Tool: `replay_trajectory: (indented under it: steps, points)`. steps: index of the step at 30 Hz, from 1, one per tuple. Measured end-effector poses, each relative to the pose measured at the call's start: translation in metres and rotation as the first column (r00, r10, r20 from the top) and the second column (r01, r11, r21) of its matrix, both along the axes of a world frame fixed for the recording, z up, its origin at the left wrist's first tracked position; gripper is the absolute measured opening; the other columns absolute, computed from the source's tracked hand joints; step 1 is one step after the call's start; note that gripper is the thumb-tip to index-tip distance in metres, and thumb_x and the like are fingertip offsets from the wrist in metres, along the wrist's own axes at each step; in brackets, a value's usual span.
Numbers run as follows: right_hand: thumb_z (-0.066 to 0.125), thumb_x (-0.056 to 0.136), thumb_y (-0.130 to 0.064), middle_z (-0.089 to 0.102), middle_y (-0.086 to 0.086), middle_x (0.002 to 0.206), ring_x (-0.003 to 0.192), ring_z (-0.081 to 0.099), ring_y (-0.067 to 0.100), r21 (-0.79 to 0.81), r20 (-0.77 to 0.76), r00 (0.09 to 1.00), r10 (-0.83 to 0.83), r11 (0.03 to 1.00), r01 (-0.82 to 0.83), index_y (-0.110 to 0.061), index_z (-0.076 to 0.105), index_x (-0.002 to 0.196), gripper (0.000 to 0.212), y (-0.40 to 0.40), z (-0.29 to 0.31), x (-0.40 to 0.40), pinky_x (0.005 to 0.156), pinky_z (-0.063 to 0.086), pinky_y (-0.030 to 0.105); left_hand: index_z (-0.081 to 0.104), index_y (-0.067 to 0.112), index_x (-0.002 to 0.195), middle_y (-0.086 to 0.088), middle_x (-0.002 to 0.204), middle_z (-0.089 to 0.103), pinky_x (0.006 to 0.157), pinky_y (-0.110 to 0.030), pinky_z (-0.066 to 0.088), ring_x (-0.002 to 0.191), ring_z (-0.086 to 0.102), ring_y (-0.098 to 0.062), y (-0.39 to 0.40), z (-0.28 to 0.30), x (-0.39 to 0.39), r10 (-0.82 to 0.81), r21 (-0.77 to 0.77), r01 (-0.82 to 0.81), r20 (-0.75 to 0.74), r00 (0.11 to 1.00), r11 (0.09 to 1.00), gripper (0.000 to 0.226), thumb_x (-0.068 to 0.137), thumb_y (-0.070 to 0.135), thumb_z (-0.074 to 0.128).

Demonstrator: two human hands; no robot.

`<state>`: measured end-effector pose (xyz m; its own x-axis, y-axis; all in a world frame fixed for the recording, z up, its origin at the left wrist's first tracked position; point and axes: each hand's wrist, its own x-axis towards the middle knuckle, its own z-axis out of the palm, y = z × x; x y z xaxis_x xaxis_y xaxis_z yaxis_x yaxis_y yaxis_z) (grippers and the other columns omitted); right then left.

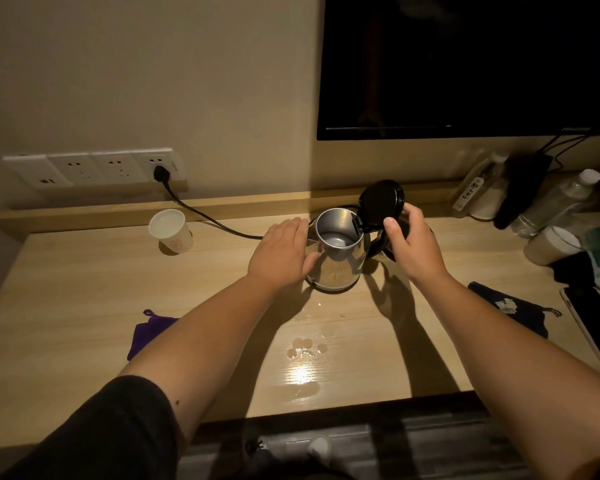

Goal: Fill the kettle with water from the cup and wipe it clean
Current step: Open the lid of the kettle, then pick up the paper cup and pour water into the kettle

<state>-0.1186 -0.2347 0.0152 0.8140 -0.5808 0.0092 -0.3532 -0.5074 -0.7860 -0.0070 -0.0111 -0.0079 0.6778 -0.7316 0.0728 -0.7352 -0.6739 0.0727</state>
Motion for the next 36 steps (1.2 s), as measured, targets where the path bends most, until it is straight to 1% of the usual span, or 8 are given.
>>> replay_trajectory:
  steps: [4, 9, 14, 17, 20, 24, 29, 36]
  points:
    - [0.047, 0.098, -0.046, 0.049, 0.005, 0.142, 0.132, 0.044, 0.023, -0.166, -0.029, 1.000, -0.012, 0.986, 0.007, -0.020, 0.042, 0.142, 0.052, 0.005, -0.004, -0.014, 0.104, 0.045, 0.047, 0.023, 0.007, 0.149, -0.013, 0.153, 0.031, 0.118, -0.041, 0.013, 0.141, 0.025, -0.028, 0.009, 0.005, 0.000, 0.014, 0.026, -0.014, 0.001, 1.000, 1.000, 0.066, 0.099, 0.049, 0.033]
    - [0.051, 0.096, -0.044, 0.054, 0.011, 0.126, 0.120, 0.049, 0.027, -0.359, -0.084, 0.996, -0.011, 0.933, -0.021, -0.009, 0.052, 0.131, 0.049, 0.014, -0.010, -0.030, 0.099, 0.044, 0.043, 0.019, 0.008, 0.150, -0.013, 0.154, 0.028, 0.119, -0.041, 0.010, 0.143, 0.021, -0.028, 0.016, 0.007, -0.004, 0.030, 0.063, -0.030, -0.004, 1.000, 0.998, 0.067, 0.099, 0.050, 0.030]
    - [0.054, 0.094, -0.045, 0.057, 0.007, 0.112, 0.107, 0.051, 0.024, -0.524, -0.225, 0.962, 0.153, 0.814, -0.252, -0.011, 0.058, 0.121, 0.042, 0.038, -0.013, -0.038, 0.093, 0.041, 0.039, 0.017, 0.009, 0.151, -0.012, 0.156, 0.026, 0.120, -0.043, 0.008, 0.145, 0.016, -0.028, 0.029, 0.008, -0.011, 0.061, 0.101, -0.064, 0.034, 0.998, 0.993, 0.068, 0.099, 0.052, 0.026]
    - [0.056, 0.093, -0.045, 0.059, 0.006, 0.117, 0.111, 0.052, 0.025, -0.600, -0.239, 0.928, 0.285, 0.708, -0.372, -0.014, 0.058, 0.121, 0.042, 0.058, -0.013, -0.032, 0.097, 0.041, 0.041, 0.017, 0.008, 0.151, -0.012, 0.157, 0.024, 0.119, -0.044, 0.005, 0.147, 0.013, -0.029, 0.044, 0.007, -0.015, 0.108, 0.125, -0.117, 0.072, 0.991, 0.985, 0.070, 0.099, 0.054, 0.024]
    - [0.055, 0.092, -0.046, 0.056, 0.008, 0.130, 0.125, 0.047, 0.026, -0.645, -0.258, 0.889, 0.379, 0.618, -0.450, -0.013, 0.055, 0.130, 0.051, 0.083, -0.013, -0.018, 0.106, 0.037, 0.044, 0.017, 0.008, 0.151, -0.013, 0.158, 0.022, 0.120, -0.045, 0.006, 0.147, 0.010, -0.030, 0.065, 0.007, -0.020, 0.168, 0.125, -0.177, 0.081, 0.982, 0.976, 0.072, 0.098, 0.055, 0.026]
    - [0.051, 0.094, -0.049, 0.046, 0.015, 0.147, 0.141, 0.034, 0.034, -0.670, -0.330, 0.834, 0.442, 0.513, -0.537, -0.010, 0.045, 0.141, 0.061, 0.119, -0.017, 0.004, 0.117, 0.022, 0.050, 0.015, 0.008, 0.151, -0.013, 0.158, 0.020, 0.119, -0.046, 0.007, 0.147, 0.009, -0.031, 0.100, 0.007, -0.025, 0.241, 0.111, -0.252, 0.104, 0.965, 0.961, 0.074, 0.097, 0.056, 0.030]
    - [0.048, 0.096, -0.050, 0.040, 0.018, 0.152, 0.144, 0.029, 0.037, -0.642, -0.368, 0.784, 0.499, 0.473, -0.603, -0.007, 0.039, 0.146, 0.066, 0.164, -0.020, 0.033, 0.118, 0.016, 0.051, 0.015, 0.009, 0.151, -0.014, 0.159, 0.019, 0.120, -0.047, 0.008, 0.147, 0.010, -0.031, 0.148, 0.007, -0.022, 0.339, 0.097, -0.351, 0.120, 0.933, 0.931, 0.076, 0.095, 0.058, 0.029]
    - [0.039, 0.099, -0.053, 0.032, 0.013, 0.159, 0.148, 0.022, 0.031, -0.617, -0.387, 0.765, 0.515, 0.472, -0.630, -0.013, 0.032, 0.150, 0.065, 0.221, -0.028, 0.074, 0.120, 0.012, 0.046, 0.014, 0.010, 0.152, -0.012, 0.159, 0.019, 0.120, -0.045, 0.007, 0.148, 0.011, -0.028, 0.209, -0.002, -0.005, 0.431, 0.061, -0.434, 0.067, 0.900, 0.899, 0.076, 0.095, 0.056, 0.033]
